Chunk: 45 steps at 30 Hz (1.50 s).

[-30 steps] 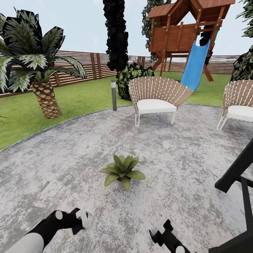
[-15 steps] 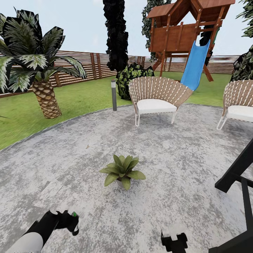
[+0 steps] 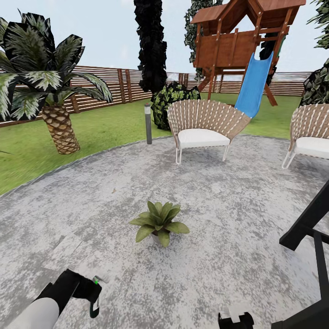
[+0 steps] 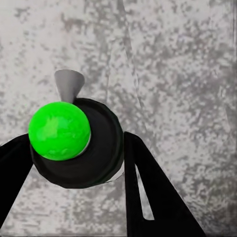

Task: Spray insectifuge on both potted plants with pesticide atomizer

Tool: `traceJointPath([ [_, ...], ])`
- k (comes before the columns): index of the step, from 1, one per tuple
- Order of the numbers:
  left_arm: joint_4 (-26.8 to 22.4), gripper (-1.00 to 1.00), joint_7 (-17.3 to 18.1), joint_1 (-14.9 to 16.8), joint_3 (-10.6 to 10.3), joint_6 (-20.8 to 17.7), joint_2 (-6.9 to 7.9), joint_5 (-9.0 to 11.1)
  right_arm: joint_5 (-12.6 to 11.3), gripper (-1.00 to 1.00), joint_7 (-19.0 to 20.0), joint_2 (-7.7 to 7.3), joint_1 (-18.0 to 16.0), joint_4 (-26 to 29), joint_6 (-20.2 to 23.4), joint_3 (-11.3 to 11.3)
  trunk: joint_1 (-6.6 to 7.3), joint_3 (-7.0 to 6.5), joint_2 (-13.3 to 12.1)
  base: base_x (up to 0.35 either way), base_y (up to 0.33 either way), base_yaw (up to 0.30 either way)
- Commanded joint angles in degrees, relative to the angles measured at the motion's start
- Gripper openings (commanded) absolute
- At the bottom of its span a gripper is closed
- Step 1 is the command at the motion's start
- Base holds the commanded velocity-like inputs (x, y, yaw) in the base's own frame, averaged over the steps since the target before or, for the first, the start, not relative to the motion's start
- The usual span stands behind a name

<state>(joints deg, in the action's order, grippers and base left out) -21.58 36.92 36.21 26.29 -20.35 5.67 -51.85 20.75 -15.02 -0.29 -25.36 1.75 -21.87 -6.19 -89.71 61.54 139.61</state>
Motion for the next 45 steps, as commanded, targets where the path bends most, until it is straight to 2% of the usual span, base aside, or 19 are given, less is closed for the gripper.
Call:
traceJointPath([
  [1,-0.08,-1.00,1.01,0.71,0.46,-2.35,-0.36,-0.39,0.61,1.00,-0.22,-0.15,-0.04,-0.08,-0.19,-0.47,0.01,0.05,0.02,0.000,0.000,0.000],
  [3,-0.05,-1.00,3.89,2.68,-0.06,-7.82,-1.11,-0.54,0.54,1.00,-0.21,-0.57,-0.04,-0.08,-0.19,-0.49,0.01,0.05,0.02,0.000,0.000,0.000],
  [5,-0.04,-1.00,7.51,4.57,-1.82,-10.89,-1.45,-0.59,0.46,1.00,-0.20,-0.72,-0.04,-0.08,-0.19,-0.49,0.01,0.05,0.02,0.000,0.000,0.000],
  [6,-0.04,-1.00,10.32,5.84,-4.10,-12.32,-1.64,-0.60,0.40,1.00,-0.19,-0.72,-0.04,-0.08,-0.19,-0.49,0.01,0.05,0.02,0.000,0.000,0.000],
  [8,-0.09,-1.00,13.22,7.75,-8.16,-15.18,-2.21,-0.56,0.36,1.00,-0.15,-0.62,-0.04,-0.12,-0.19,-0.49,0.01,0.05,0.02,0.000,0.000,0.000],
  [11,-0.12,-1.00,14.43,10.33,-10.58,-19.54,-3.11,-0.33,0.35,1.00,-0.06,-0.37,-0.02,-0.10,-0.19,-0.49,0.01,0.05,0.02,0.000,0.000,0.000],
  [13,-0.09,-1.00,14.65,11.98,-11.09,-20.78,-4.22,-0.52,0.31,1.00,-0.07,-0.28,0.01,-0.09,-0.19,-0.49,0.01,0.05,0.02,0.000,0.000,0.000],
  [16,-0.07,-1.00,14.73,13.48,-11.51,-21.27,-4.95,-0.68,0.27,1.00,-0.03,-0.24,0.00,-0.09,-0.12,-0.54,0.01,0.05,0.02,0.000,0.000,-0.036],
  [24,-0.04,-1.00,14.76,13.97,-11.81,-21.39,-5.14,-0.97,0.26,1.00,-0.01,-0.29,0.01,-0.08,-0.11,-0.58,0.01,-0.04,0.02,0.000,0.000,-0.233],
  [26,-0.04,-1.00,14.76,13.97,-12.60,-21.44,-5.27,-0.89,0.26,1.00,-0.01,-0.26,-0.01,-0.08,-0.10,-0.58,0.01,-0.09,0.02,0.000,0.000,-0.266],
  [30,0.03,-1.00,15.12,13.98,-17.46,-24.39,-5.55,-0.62,0.26,1.00,-0.01,-0.24,0.01,-0.08,-0.10,-0.58,0.01,-0.18,0.02,0.000,0.000,-0.266],
  [33,-0.02,-1.00,16.64,13.99,-19.37,-26.42,-5.69,-0.67,0.26,1.00,-0.01,-0.23,-0.02,-0.08,-0.10,-0.58,0.01,-0.25,0.02,0.000,0.000,-0.266],
  [38,-0.15,-1.00,19.84,14.13,-20.05,-27.05,-5.30,-0.78,0.26,1.00,-0.01,-0.16,0.00,-0.08,-0.10,-0.58,0.01,-0.36,0.02,0.000,0.000,-0.266],
  [45,-0.16,-1.00,20.90,14.31,-20.48,-27.11,-5.61,-0.86,0.26,1.00,-0.01,-0.07,-0.02,-0.08,-0.10,-0.58,0.01,-0.42,0.02,0.207,0.000,-0.250],
])
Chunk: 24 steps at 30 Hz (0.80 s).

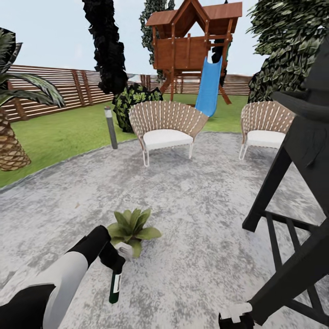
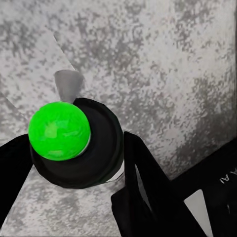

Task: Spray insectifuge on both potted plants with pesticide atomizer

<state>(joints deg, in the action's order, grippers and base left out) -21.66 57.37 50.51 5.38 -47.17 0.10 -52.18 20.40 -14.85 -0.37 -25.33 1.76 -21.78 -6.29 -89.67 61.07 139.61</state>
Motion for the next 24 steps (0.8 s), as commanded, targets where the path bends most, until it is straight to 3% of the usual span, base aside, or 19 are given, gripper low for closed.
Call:
traceJointPath([
  [1,-0.07,-1.00,0.46,0.02,0.40,-0.29,-0.03,-0.56,0.60,1.00,-0.18,0.01,-0.04,-0.09,-0.19,-0.47,-0.02,0.05,0.02,0.325,0.000,-0.105],
  [10,0.04,-1.00,0.68,0.00,0.20,-0.30,0.69,-0.55,0.71,1.00,0.07,-0.10,-0.01,-0.19,-0.11,-0.47,-0.02,0.05,0.02,0.246,0.000,-0.014],
  [13,-0.02,-1.00,3.63,0.21,-1.01,-0.30,0.89,-0.83,0.76,1.00,0.08,-0.18,-0.01,-0.20,-0.10,-0.47,-0.02,0.05,0.02,0.022,0.000,0.000],
  [15,-0.07,-1.00,7.71,0.69,-3.25,-0.30,0.96,-3.19,0.77,1.00,0.05,-0.22,0.01,-0.18,-0.10,-0.47,-0.02,0.05,0.02,0.006,0.000,0.000],
  [18,-0.13,-1.00,14.95,2.39,-5.24,-0.30,1.03,-8.84,0.78,1.00,0.00,-0.24,0.02,-0.18,-0.10,-0.47,-0.02,0.05,0.02,0.001,0.000,0.000],
  [21,-0.20,-1.00,18.06,3.60,-5.56,-0.37,0.98,-11.27,0.78,1.00,0.00,-0.24,0.02,-0.18,-0.10,-0.47,-0.02,0.05,0.02,0.008,0.000,0.000],
  [24,-1.09,-1.00,18.74,3.88,-5.73,-0.75,0.91,-11.83,0.78,1.00,-0.01,-0.24,0.02,-0.18,-0.10,-0.47,-0.02,0.05,0.02,0.188,0.000,0.000],
])
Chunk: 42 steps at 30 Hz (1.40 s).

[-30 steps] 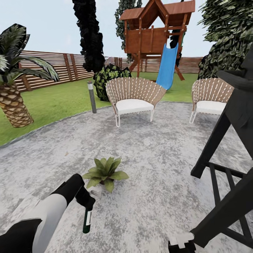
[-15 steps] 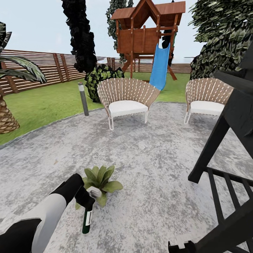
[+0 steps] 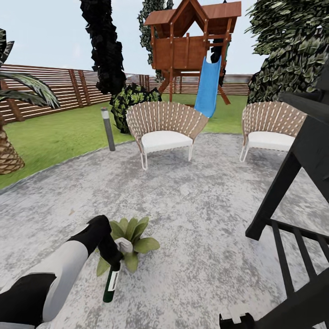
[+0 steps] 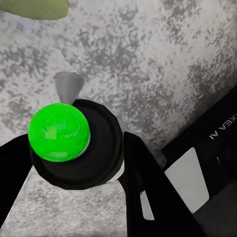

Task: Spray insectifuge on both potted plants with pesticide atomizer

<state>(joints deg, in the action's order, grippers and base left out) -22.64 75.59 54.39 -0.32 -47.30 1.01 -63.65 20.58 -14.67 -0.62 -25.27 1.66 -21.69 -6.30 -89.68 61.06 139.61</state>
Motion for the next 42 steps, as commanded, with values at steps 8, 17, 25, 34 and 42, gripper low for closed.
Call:
traceJointPath([
  [8,-1.27,-1.00,0.69,-0.46,-0.23,-1.03,-0.10,-0.51,0.61,1.00,-0.19,0.00,-0.04,-0.07,-0.19,-0.47,-0.02,0.05,0.02,0.298,0.000,0.000],
  [17,-1.21,-1.00,0.33,-1.09,-0.29,-0.78,0.67,-0.58,0.58,1.00,-0.21,0.09,-0.04,-0.07,-0.19,-0.47,-0.02,0.05,0.02,0.031,0.000,0.000],
  [25,-1.10,-1.00,0.26,-2.75,-0.15,-0.17,3.78,-0.50,0.57,1.00,-0.26,0.09,-0.04,-0.07,-0.19,-0.47,-0.02,0.05,0.02,0.000,0.000,-0.117],
  [34,-1.21,-1.00,0.17,-2.93,-0.19,-0.26,3.11,-0.52,0.54,1.00,-0.27,-0.01,-0.04,-0.07,-0.19,-0.47,-0.02,0.05,0.02,0.137,0.057,-0.002],
  [42,-1.18,-1.00,-1.55,-6.39,-0.36,-0.06,3.56,-0.59,0.58,1.00,-0.27,-0.06,-0.04,-0.07,-0.19,-0.47,-0.02,0.05,0.02,0.006,0.002,0.000],
])
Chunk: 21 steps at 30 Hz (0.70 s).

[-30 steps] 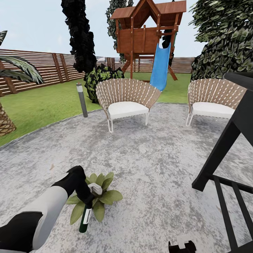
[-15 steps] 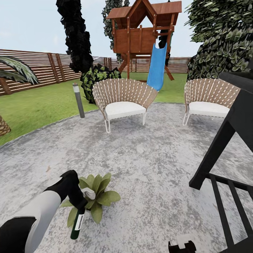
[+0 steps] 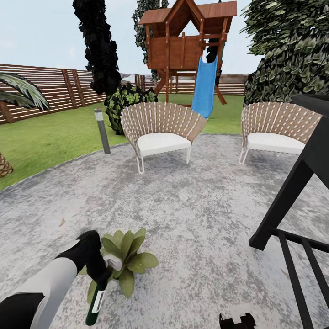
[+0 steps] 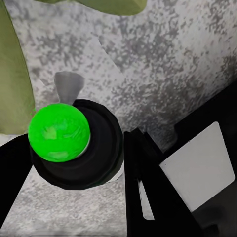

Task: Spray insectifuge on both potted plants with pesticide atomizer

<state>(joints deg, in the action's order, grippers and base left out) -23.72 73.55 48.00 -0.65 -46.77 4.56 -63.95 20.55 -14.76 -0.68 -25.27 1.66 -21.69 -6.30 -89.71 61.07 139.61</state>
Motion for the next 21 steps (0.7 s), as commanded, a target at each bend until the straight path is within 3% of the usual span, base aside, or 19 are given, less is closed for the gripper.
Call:
traceJointPath([
  [1,-0.10,-1.00,0.01,-0.76,-0.04,-0.55,0.12,-0.30,0.62,1.00,-0.19,-0.05,-0.04,-0.08,-0.19,-0.47,0.01,0.05,0.02,0.000,0.000,0.000],
  [16,-2.16,-1.00,-1.19,-1.46,0.36,-0.76,-0.81,-0.11,0.69,1.00,-0.19,-0.11,-0.04,-0.08,-0.28,-0.47,0.01,0.05,0.02,0.000,0.000,0.000],
  [21,-2.54,-1.00,-3.04,-3.34,0.68,-0.62,0.93,-0.15,0.69,1.00,-0.19,-0.11,-0.04,-0.08,-0.26,-0.47,0.01,0.05,0.02,0.000,0.000,0.000],
])
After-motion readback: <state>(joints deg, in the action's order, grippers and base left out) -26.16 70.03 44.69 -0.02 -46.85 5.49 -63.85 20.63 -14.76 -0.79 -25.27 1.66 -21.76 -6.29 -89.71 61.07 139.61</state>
